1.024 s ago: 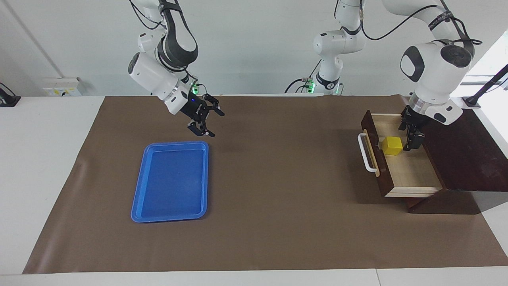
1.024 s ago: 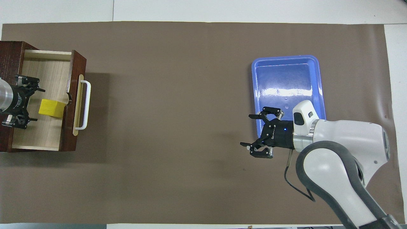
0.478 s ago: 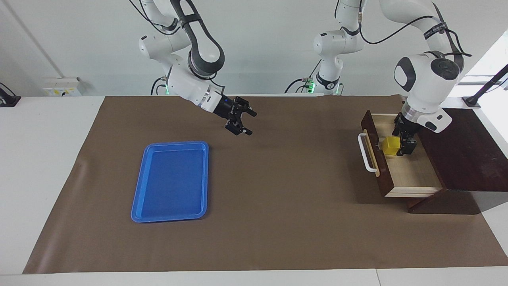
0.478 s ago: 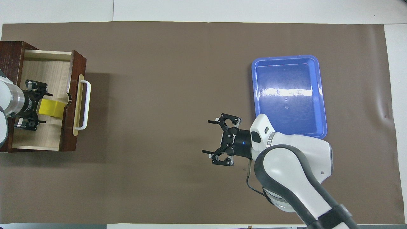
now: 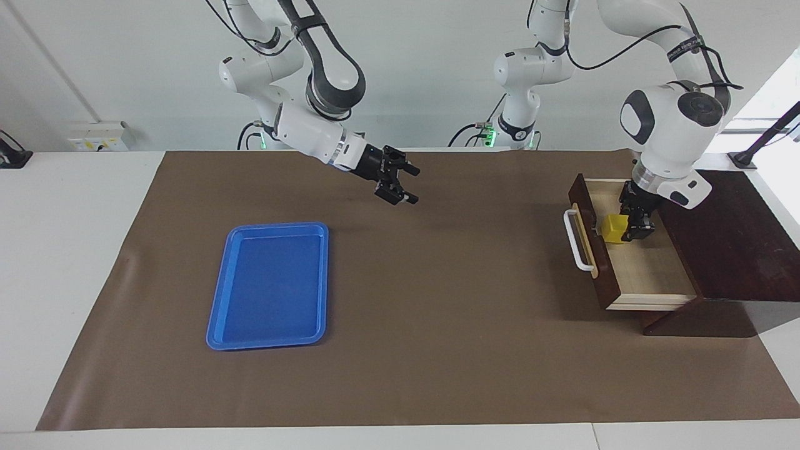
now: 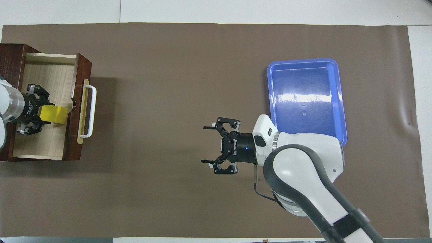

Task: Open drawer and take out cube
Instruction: 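Grasp the yellow cube with the left gripper while the right gripper approaches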

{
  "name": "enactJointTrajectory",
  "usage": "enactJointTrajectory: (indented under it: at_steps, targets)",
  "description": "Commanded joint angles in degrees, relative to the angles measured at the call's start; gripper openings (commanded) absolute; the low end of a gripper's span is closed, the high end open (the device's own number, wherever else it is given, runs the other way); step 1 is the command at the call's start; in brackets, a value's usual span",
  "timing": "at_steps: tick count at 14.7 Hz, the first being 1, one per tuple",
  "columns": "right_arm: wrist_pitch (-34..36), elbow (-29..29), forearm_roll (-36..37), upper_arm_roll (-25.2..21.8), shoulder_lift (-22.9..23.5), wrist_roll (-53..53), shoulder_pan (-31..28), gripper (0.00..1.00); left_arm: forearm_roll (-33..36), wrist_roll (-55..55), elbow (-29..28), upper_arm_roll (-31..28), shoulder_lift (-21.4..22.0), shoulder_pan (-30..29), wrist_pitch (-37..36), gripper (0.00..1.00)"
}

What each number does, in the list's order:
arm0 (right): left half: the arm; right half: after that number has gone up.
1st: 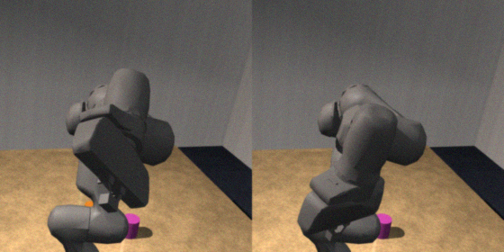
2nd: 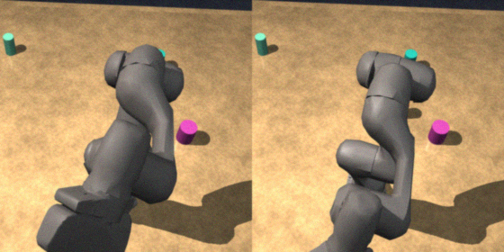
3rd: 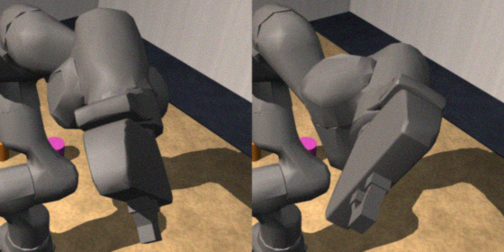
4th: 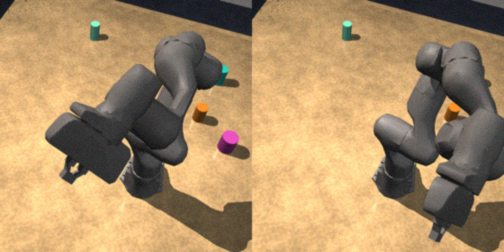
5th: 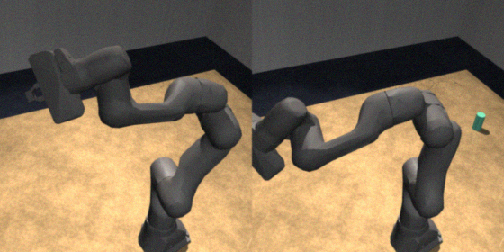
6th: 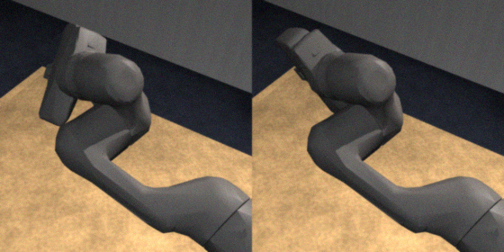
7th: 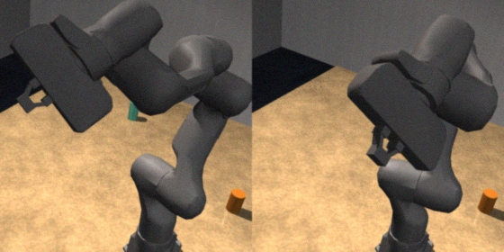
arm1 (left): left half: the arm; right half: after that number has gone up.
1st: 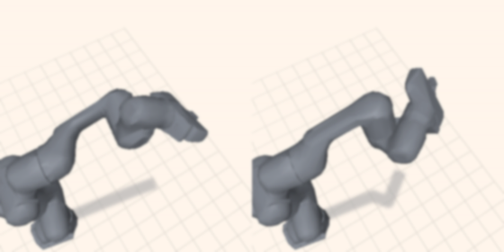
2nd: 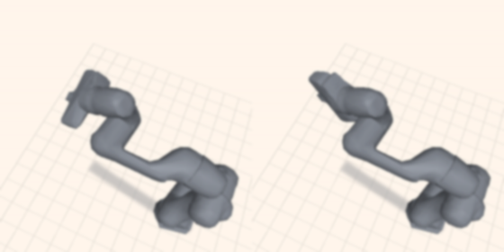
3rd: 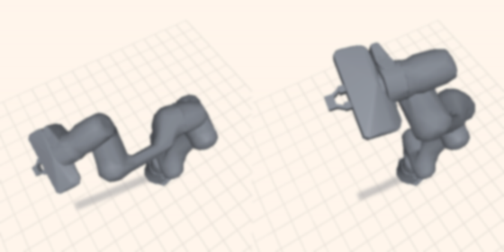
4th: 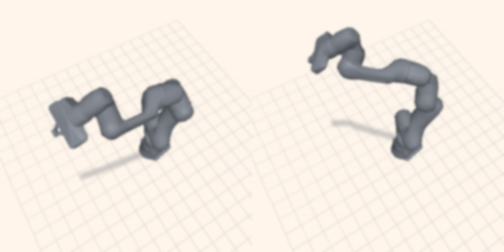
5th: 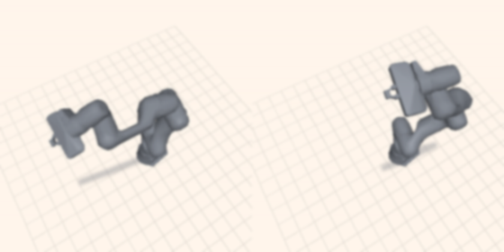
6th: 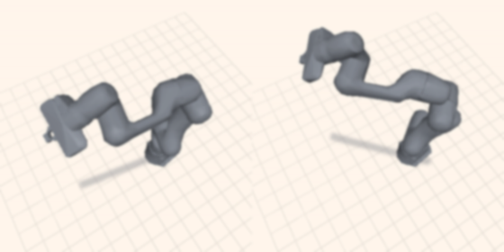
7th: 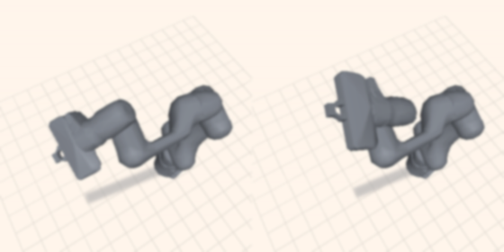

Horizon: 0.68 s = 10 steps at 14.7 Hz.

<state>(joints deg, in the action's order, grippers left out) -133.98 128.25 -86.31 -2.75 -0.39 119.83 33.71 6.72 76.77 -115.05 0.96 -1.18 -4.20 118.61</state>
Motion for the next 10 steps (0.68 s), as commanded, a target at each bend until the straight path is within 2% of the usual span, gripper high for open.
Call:
enactJointTrajectory:
  at_steps: [1,3,5,10]
  targets:
    - [8.9,-3.2,3.5,0.0,2.2,1.7,-5.1,1.00,-0.7,1.0,15.2,0.5,-5.8,1.4,-14.1,0.00]
    - [13.2,-5.1,5.3,0.0,4.3,2.1,-7.4,1.00,-1.2,2.8,19.6,0.4,-6.2,4.4,-19.2,0.00]
    - [17.6,-9.1,5.4,0.0,8.9,4.4,-9.7,1.00,-2.4,8.4,20.0,0.7,-5.3,6.4,-21.0,0.00]
    - [16.9,-10.6,4.6,0.2,9.2,4.5,-8.0,1.00,-3.1,29.1,19.5,0.8,-3.8,16.2,-22.6,0.00]
